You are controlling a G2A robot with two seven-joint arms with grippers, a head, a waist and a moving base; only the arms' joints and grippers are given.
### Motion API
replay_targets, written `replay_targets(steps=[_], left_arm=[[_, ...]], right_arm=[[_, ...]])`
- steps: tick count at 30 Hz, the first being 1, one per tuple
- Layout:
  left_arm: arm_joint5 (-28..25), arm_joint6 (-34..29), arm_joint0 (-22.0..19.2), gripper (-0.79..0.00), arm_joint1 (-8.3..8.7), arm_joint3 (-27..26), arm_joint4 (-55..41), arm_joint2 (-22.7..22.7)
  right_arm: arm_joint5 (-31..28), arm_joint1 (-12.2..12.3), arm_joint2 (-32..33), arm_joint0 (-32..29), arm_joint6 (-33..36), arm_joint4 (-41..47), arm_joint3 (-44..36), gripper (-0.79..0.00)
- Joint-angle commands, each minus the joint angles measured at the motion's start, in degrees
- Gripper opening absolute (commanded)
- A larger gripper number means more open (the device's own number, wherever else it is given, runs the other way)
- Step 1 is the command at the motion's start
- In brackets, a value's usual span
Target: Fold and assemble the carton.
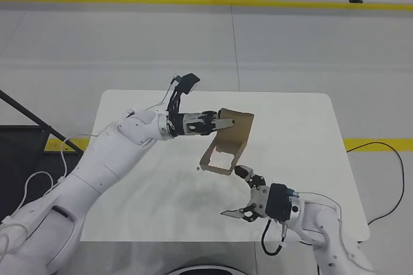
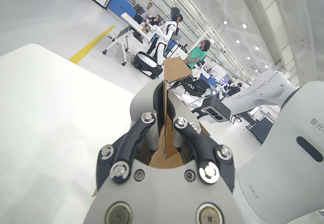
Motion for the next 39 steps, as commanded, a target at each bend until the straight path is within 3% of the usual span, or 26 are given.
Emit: replay_targets(steps=[1, 14, 28, 39], left_arm=[[0.0, 0.0, -0.1, -0.785, 0.09, 0.0, -0.1, 0.2], [0.0, 0.0, -0.1, -0.785, 1.03, -0.7, -0.7, 0.9], [0.0, 0.0, -0.4, -0.785, 1.26, -1.3, -1.3, 2.0], [0.0, 0.0, 0.8, -0.785, 1.12, -1.2, -6.9, 0.9]], right_arm=[[0.2, 0.1, 0.2, -0.1, -0.1, 0.2, 0.2, 0.0], [2.2, 0.9, 4.7, -3.9, -2.5, -0.1, -0.6, 0.0], [4.8, 0.5, 1.0, -1.4, 1.1, -0.2, -0.6, 0.0], [5.5, 0.6, 1.9, -1.7, -1.4, 2.1, 0.5, 0.0]])
